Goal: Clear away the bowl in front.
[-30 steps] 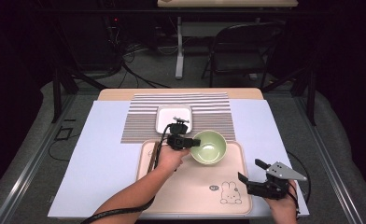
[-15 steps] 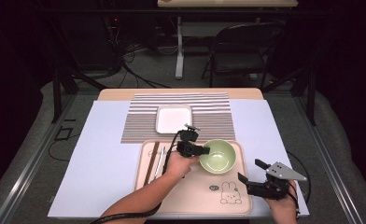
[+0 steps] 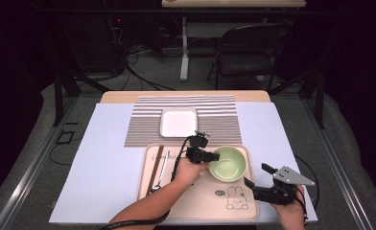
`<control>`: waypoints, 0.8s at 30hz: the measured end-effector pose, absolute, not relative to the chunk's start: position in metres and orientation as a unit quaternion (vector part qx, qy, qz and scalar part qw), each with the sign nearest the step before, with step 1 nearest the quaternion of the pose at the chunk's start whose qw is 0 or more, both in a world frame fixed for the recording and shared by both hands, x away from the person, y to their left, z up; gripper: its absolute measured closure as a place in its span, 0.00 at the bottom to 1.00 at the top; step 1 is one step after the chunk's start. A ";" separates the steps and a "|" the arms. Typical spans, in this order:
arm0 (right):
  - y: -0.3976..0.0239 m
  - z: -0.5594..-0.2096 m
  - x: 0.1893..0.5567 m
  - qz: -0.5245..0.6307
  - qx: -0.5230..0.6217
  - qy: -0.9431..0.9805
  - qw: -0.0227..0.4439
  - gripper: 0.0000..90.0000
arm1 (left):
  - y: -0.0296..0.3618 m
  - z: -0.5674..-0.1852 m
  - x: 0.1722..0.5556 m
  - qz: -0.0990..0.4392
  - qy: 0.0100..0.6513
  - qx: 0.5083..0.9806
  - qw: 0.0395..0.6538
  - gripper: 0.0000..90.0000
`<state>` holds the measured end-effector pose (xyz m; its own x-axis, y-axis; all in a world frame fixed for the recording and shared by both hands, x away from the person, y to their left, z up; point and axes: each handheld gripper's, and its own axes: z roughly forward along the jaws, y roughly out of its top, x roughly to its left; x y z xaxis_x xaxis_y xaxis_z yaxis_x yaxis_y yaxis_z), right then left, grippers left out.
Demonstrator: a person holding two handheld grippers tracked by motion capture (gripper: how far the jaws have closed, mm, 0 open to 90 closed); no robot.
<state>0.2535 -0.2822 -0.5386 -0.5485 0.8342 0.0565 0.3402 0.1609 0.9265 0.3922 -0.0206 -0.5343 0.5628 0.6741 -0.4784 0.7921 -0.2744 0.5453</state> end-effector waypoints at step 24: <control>-0.282 -0.538 0.253 0.506 0.406 0.721 0.245 0.16 | -0.037 -0.536 0.392 -0.091 0.463 0.793 0.386 0.88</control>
<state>0.2532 -0.2820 -0.5382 -0.5502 0.8331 0.0576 0.3376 0.1588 0.9278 0.3919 -0.0369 -0.5364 0.5542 0.6642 -0.5017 0.8047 -0.2734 0.5270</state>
